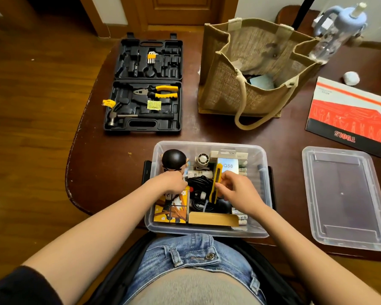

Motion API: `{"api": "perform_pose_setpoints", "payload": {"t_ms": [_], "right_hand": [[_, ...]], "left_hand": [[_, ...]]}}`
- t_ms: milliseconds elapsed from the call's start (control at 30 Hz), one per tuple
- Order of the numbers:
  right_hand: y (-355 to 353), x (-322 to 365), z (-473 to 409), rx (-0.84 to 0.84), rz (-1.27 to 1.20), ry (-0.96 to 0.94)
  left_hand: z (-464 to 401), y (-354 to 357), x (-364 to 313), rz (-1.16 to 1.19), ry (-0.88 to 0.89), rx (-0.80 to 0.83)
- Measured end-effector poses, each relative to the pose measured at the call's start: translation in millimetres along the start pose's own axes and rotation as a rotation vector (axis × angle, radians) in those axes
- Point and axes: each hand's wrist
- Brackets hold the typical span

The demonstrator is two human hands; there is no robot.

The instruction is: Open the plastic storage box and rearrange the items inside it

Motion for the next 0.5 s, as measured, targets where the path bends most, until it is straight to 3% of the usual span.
{"api": "perform_pose_setpoints", "payload": {"t_ms": [133, 367, 500], "right_hand": [[3, 2, 0, 0.029, 0.027, 0.007], [3, 3, -1, -0.023, 0.064, 0.001], [-7, 7, 7, -0.428, 0.096, -0.074]], "left_hand": [[3, 5, -4, 0.06, -0.048, -0.019], [4, 14, 2, 0.188, -0.089, -0.223], [11, 22, 7, 0.247, -0.078, -0.455]]}}
Point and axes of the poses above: each hand's wrist, its own z-axis away from the middle knuckle, its own y-axis out of the palm, x = y × z, and after that the axes turned 11 degrees about -y, right-handed
